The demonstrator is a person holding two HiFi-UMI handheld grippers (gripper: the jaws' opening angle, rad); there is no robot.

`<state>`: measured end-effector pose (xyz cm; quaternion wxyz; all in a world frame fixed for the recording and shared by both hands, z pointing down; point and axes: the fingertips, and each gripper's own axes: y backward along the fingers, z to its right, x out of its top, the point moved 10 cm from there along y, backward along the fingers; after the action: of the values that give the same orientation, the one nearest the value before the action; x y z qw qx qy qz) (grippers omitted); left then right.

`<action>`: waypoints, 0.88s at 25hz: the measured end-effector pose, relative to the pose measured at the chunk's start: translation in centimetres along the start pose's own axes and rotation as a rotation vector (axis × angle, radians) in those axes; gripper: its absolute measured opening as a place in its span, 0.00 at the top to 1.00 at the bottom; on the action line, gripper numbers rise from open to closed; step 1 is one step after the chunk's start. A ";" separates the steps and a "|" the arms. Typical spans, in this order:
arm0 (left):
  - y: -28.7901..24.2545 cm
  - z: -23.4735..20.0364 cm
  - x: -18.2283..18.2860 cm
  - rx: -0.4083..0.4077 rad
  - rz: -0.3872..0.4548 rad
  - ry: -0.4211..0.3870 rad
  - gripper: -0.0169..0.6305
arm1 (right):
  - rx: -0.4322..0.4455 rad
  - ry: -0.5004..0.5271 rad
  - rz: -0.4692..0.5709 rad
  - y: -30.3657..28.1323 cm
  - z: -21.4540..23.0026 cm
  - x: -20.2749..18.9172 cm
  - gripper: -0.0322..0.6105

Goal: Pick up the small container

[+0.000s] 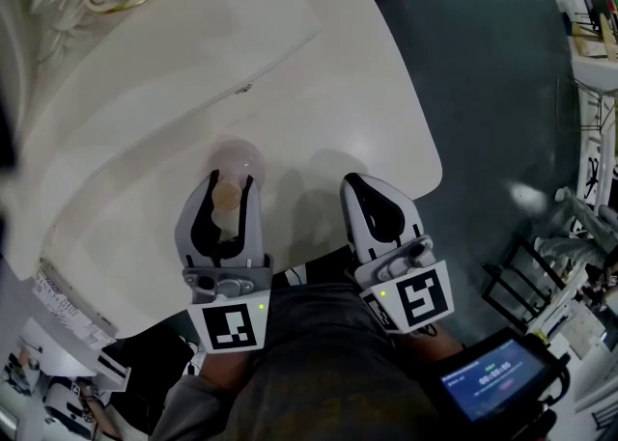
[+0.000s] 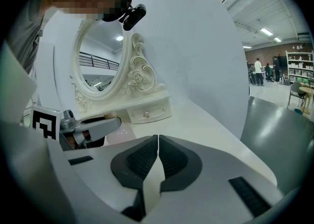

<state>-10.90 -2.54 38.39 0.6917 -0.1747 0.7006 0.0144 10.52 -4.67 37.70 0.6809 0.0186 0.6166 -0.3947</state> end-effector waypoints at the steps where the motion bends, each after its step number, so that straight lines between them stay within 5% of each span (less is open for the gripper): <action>1: 0.0 0.0 0.0 0.001 0.000 0.000 0.75 | 0.000 0.000 -0.001 0.0 0.0 0.0 0.93; 22: -0.3 0.1 -0.2 0.018 0.012 -0.005 0.75 | -0.001 0.002 0.005 0.2 0.1 0.2 0.93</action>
<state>-10.73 -2.78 38.61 0.6949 -0.1644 0.6999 0.0125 10.70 -4.65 37.49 0.6813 0.0202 0.6175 -0.3927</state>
